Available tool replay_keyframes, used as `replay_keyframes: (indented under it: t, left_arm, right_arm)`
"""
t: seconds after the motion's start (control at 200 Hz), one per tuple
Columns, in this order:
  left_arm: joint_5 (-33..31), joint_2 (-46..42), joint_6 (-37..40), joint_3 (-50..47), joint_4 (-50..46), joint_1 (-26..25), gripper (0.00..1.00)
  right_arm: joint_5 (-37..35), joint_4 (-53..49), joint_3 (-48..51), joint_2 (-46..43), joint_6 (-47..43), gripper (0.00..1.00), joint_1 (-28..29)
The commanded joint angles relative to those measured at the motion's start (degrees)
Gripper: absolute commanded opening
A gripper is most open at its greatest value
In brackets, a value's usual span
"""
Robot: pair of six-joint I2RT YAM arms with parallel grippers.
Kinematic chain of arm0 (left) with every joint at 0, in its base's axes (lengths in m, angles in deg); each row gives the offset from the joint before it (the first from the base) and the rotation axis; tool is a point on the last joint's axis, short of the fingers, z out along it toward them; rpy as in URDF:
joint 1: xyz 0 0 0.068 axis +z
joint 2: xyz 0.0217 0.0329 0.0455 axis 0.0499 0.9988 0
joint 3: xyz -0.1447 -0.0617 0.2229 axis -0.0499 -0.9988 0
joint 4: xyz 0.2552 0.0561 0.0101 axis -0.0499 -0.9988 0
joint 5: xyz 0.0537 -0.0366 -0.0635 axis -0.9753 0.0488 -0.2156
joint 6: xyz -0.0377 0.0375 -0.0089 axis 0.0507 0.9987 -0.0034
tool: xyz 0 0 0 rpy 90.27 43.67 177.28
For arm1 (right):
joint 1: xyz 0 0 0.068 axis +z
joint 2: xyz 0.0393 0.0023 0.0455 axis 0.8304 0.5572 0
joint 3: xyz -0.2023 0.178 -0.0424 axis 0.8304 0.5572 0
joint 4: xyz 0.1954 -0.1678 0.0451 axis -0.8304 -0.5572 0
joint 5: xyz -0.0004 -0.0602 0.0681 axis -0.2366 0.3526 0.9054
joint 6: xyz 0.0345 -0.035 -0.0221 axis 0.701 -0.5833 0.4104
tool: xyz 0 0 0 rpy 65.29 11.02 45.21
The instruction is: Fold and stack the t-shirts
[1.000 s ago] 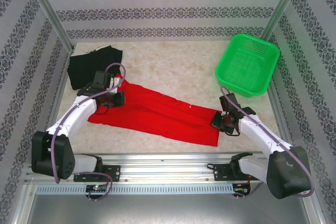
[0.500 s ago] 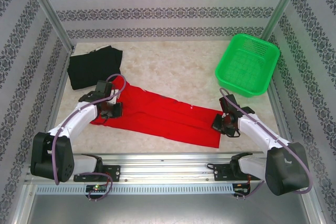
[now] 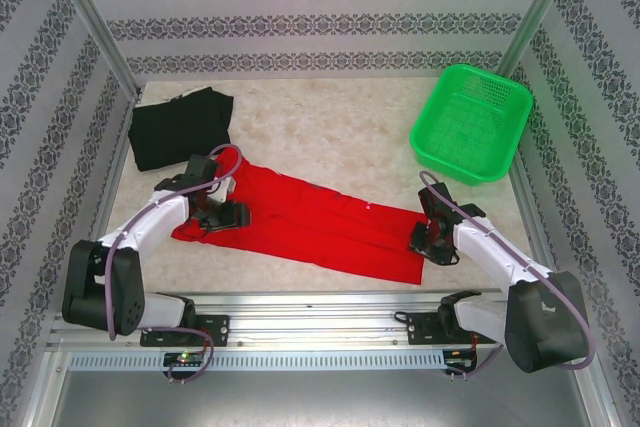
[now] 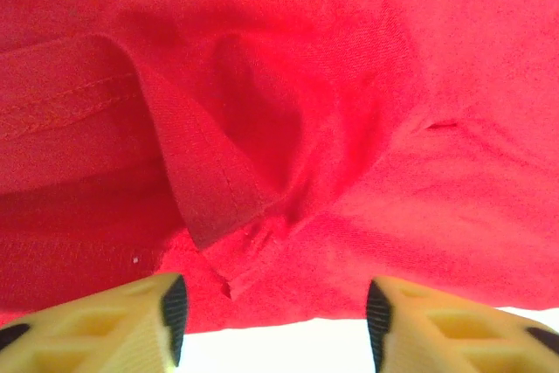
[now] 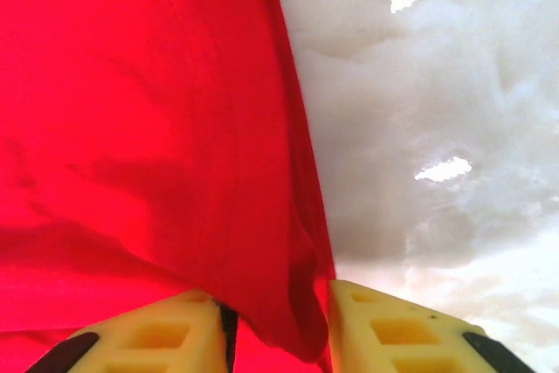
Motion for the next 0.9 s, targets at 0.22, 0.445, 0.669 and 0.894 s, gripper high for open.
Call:
replay_keyframes:
  t: [0.22, 0.445, 0.669, 0.894]
  left_arm:
    - [-12.6, 1.3, -10.0, 10.7, -5.9, 8.1, 0.69]
    - [-18.1, 13.7, -15.1, 14.3, -3.1, 5.2, 0.6]
    - [-19.1, 24.7, -16.6, 18.3, 2.0, 4.0, 0.57]
    - [-20.1, 36.3, -15.0, 28.3, 2.3, 1.4, 0.51]
  right_arm:
    - [0.5, -5.1, -6.6, -9.2, -2.0, 0.51, 3.9]
    - [5.7, 5.5, -12.1, 4.4, -4.3, 0.55, 11.4]
    - [5.1, 9.3, -12.1, 16.1, -2.2, 0.47, 13.4]
    - [1.3, 4.0, -7.5, 15.2, 2.7, 0.46, 13.6]
